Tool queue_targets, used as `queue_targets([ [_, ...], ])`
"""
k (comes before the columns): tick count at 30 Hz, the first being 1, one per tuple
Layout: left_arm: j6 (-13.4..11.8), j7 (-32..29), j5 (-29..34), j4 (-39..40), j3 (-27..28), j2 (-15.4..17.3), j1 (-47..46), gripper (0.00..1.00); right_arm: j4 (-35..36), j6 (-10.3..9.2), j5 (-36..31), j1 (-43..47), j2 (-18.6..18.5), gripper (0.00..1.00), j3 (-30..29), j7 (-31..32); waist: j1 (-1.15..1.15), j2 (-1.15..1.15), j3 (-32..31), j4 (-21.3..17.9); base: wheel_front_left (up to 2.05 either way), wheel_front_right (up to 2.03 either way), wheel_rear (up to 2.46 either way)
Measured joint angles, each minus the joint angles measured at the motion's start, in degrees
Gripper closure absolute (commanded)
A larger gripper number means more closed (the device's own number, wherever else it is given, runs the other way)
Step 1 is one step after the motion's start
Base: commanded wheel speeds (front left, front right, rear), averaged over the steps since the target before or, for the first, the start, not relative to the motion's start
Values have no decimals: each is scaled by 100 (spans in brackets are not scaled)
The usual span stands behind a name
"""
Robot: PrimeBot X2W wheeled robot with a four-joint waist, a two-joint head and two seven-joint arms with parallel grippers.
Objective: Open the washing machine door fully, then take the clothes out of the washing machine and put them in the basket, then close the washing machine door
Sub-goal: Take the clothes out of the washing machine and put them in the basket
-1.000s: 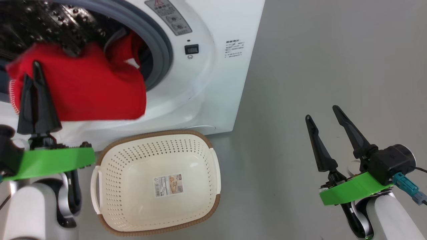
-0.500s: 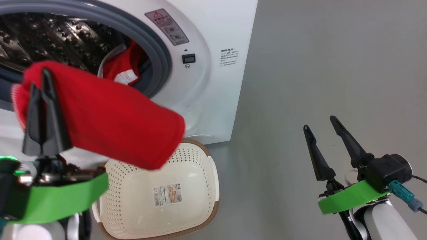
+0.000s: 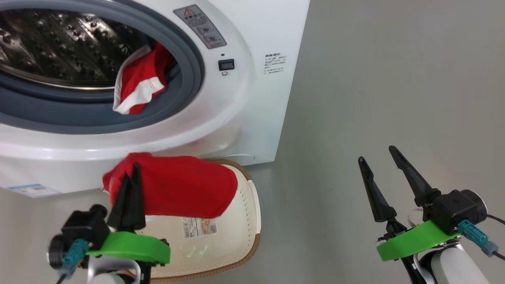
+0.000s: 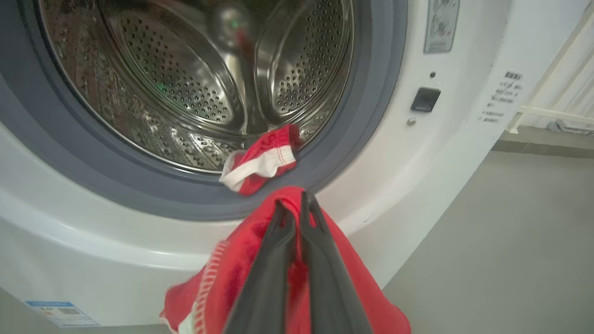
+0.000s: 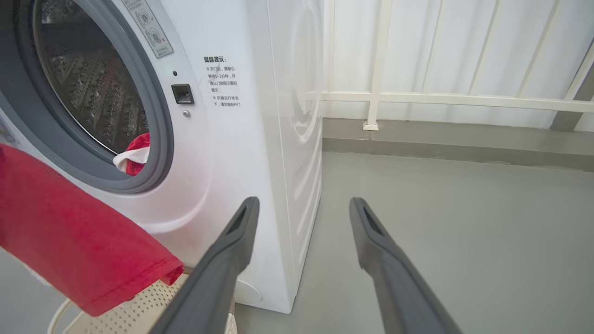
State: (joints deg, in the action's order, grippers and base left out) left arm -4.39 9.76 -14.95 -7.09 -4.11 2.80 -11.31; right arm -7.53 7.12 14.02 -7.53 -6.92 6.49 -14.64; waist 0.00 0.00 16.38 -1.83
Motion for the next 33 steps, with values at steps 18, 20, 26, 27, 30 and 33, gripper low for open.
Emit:
queue_targets([
  [18, 377, 264, -1148, -3927, -589, -75, -2085, 100, 23, 0, 8, -613, -152, 0, 179, 0, 0, 0, 938, -69, 0, 0, 0],
  [20, 390, 123, -1266, -4301, -673, -86, -2341, 100, 24, 0, 8, -694, -170, 0, 186, 0, 0, 0, 1060, -88, 0, 0, 0],
  [26, 499, -38, -1588, -5109, -783, -122, -2783, 100, 30, 0, 9, -825, -178, 0, 214, 0, 0, 0, 1316, -143, 0, 0, 0],
  [27, 499, -66, -1642, -5258, -828, -127, -2854, 100, 30, 0, 9, -826, -179, 0, 220, 0, 0, 0, 1358, -154, 0, 0, 0],
  [30, 555, -135, -1834, -5640, -955, -142, -3031, 100, 29, 0, 9, -840, -182, 0, 281, 0, 0, 0, 1481, -187, 0, 0, 0],
  [33, 636, -170, -1942, -5957, -1143, -148, -3172, 100, 27, 0, 12, -965, -181, 0, 334, 0, 0, 0, 1588, -218, 0, 0, 0],
])
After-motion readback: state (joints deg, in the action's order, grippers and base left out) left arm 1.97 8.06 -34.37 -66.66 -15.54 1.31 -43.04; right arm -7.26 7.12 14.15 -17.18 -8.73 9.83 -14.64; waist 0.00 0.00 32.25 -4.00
